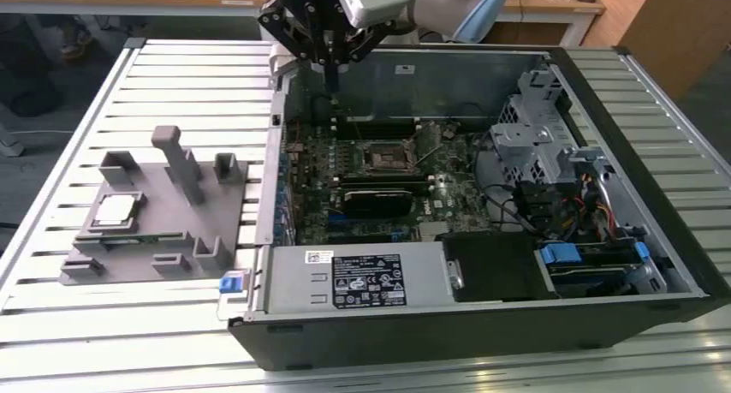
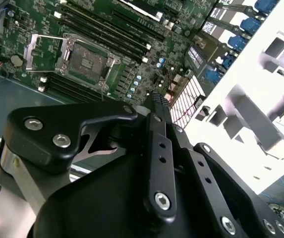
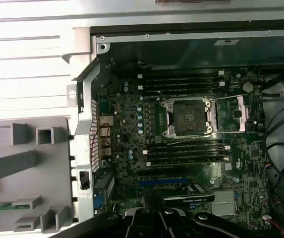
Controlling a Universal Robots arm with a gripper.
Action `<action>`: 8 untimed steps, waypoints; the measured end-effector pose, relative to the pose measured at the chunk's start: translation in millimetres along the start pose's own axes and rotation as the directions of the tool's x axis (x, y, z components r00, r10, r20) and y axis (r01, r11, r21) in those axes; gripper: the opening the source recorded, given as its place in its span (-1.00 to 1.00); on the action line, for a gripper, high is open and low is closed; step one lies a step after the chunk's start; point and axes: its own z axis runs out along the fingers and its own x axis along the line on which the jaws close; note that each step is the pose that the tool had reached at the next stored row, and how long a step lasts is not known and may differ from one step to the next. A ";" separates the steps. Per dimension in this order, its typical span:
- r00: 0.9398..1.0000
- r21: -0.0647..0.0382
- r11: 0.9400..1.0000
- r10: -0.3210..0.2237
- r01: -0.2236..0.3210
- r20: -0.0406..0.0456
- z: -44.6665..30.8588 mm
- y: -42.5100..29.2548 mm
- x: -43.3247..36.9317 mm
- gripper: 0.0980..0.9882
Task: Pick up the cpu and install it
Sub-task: 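Reach for the cpu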
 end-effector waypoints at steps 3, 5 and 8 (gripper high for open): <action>1.000 -0.003 1.000 0.000 0.000 0.000 -0.1 -0.4 4.8 -0.98; 1.000 -0.006 1.000 0.000 0.000 0.000 -0.2 -0.7 8.6 -0.98; 1.000 -0.009 1.000 0.000 0.000 -0.001 -0.4 -1.1 14.7 -0.98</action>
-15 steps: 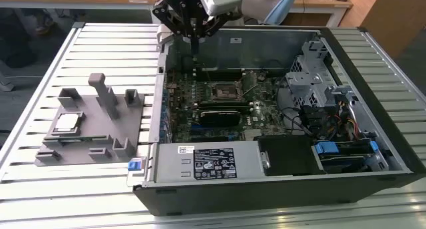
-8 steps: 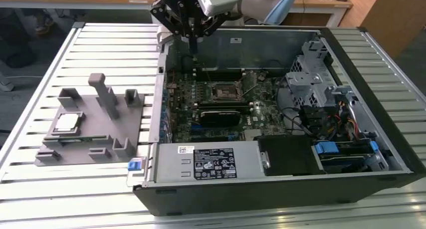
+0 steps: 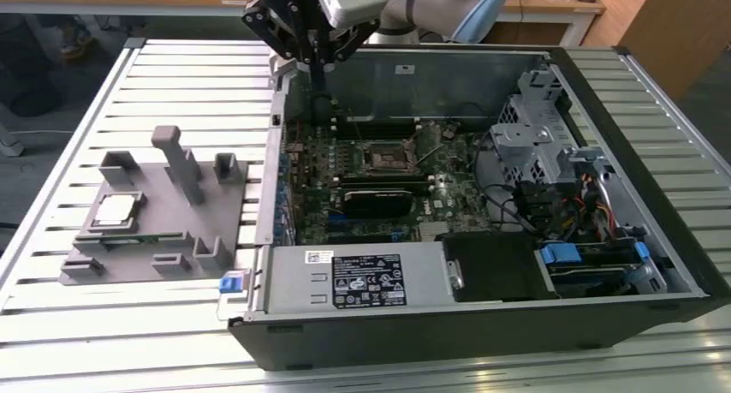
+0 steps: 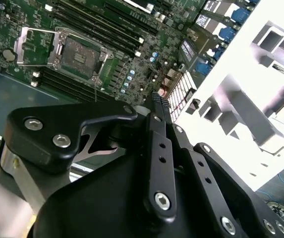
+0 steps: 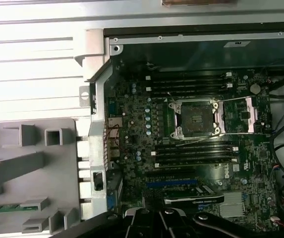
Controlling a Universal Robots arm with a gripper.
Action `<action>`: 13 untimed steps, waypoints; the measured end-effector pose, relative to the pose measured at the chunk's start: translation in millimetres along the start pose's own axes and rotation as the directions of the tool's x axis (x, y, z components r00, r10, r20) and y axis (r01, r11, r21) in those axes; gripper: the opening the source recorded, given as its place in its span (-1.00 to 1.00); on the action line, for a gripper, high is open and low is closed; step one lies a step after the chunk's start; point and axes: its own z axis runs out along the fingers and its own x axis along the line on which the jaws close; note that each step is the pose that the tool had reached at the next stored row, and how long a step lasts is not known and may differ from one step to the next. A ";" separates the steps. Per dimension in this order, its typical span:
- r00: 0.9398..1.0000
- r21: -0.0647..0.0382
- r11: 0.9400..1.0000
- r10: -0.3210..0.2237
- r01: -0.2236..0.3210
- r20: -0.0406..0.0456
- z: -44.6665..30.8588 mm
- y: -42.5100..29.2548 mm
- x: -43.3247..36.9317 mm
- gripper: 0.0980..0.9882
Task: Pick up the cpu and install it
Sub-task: 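Reach for the cpu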
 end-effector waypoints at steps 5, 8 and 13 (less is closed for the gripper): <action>1.000 -0.009 1.000 0.000 0.000 -0.001 -0.5 -1.5 19.9 -0.98; 1.000 -0.009 1.000 0.000 0.000 -0.001 -0.7 -2.0 27.0 -0.98; 1.000 -0.009 1.000 0.000 0.000 -0.001 -1.0 -3.4 44.6 -0.98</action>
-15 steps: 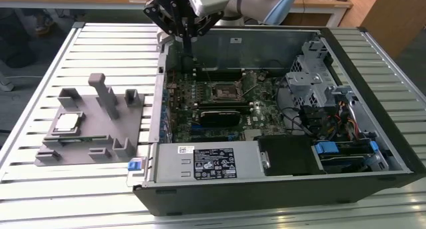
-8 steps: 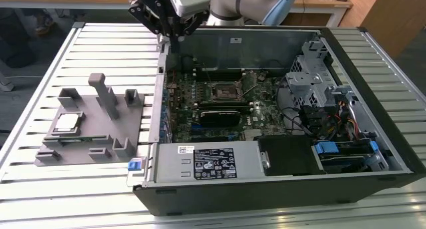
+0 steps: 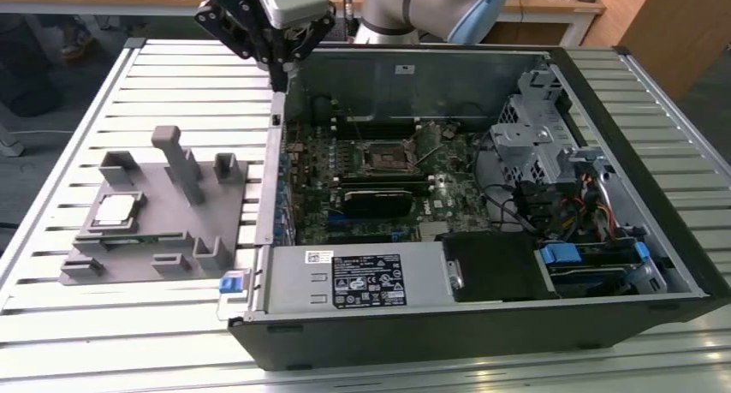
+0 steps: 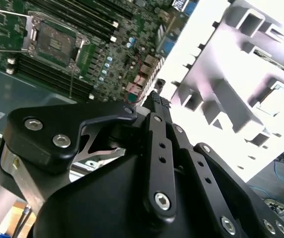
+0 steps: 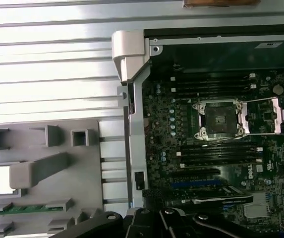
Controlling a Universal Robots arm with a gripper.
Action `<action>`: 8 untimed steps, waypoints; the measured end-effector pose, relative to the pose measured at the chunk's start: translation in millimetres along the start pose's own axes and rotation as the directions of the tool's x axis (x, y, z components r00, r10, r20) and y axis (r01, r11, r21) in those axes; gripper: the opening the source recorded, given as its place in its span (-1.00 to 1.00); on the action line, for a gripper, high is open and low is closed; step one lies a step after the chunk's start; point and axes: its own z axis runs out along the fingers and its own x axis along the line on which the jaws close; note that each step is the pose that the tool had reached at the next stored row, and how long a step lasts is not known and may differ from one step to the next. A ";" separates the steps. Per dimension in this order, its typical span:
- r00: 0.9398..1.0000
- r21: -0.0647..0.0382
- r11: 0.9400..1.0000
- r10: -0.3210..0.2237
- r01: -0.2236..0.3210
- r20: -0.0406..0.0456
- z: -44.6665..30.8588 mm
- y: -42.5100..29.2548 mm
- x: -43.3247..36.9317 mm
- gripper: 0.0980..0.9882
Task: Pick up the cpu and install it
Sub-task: 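Reach for the cpu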
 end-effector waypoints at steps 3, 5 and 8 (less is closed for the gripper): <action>1.000 0.000 1.000 0.000 0.000 0.000 0.0 -0.8 9.9 -0.98; 1.000 0.000 1.000 0.000 0.000 0.000 0.0 -1.2 16.2 -0.98; 1.000 0.000 1.000 0.000 0.000 0.000 0.1 -2.0 26.0 -0.98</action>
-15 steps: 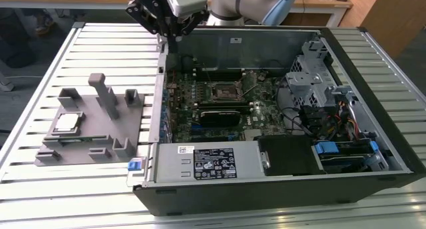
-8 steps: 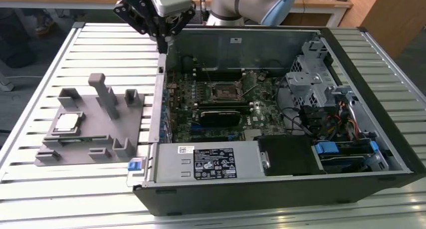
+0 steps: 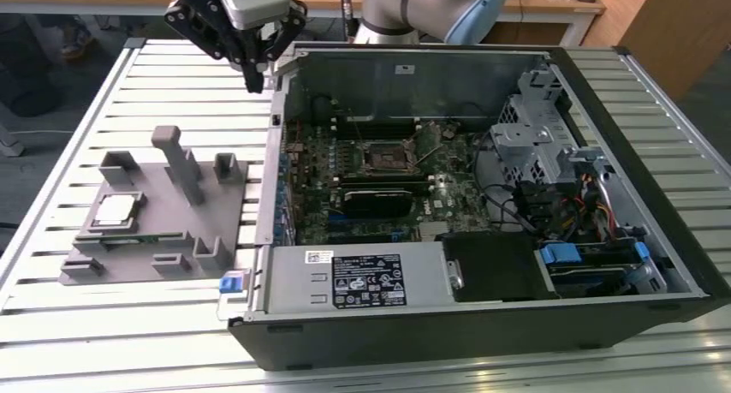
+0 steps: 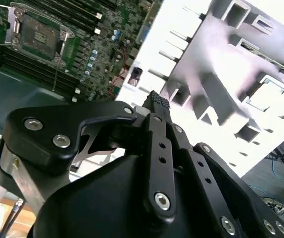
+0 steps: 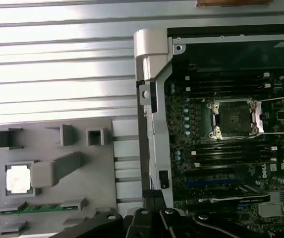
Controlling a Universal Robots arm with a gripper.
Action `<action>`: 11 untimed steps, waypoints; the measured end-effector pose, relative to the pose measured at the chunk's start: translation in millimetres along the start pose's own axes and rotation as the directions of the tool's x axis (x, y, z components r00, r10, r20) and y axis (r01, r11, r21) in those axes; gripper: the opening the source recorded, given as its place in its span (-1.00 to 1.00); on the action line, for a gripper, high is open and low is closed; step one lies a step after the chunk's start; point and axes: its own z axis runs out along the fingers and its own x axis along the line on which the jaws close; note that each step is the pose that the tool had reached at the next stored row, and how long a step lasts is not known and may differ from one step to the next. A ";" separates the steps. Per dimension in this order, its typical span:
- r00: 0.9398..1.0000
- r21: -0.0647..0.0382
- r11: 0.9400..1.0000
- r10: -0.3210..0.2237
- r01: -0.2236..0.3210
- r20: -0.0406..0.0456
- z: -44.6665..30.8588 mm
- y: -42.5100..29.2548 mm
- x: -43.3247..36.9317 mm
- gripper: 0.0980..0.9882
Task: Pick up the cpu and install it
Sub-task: 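Reach for the cpu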
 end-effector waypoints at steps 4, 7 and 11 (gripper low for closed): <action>1.000 0.000 1.000 0.000 0.000 0.000 0.1 -1.0 12.7 -0.98; 1.000 0.000 1.000 0.000 0.000 0.000 0.1 -1.8 23.2 -0.98; 1.000 0.000 1.000 0.000 0.000 0.000 0.2 -3.0 38.7 -0.98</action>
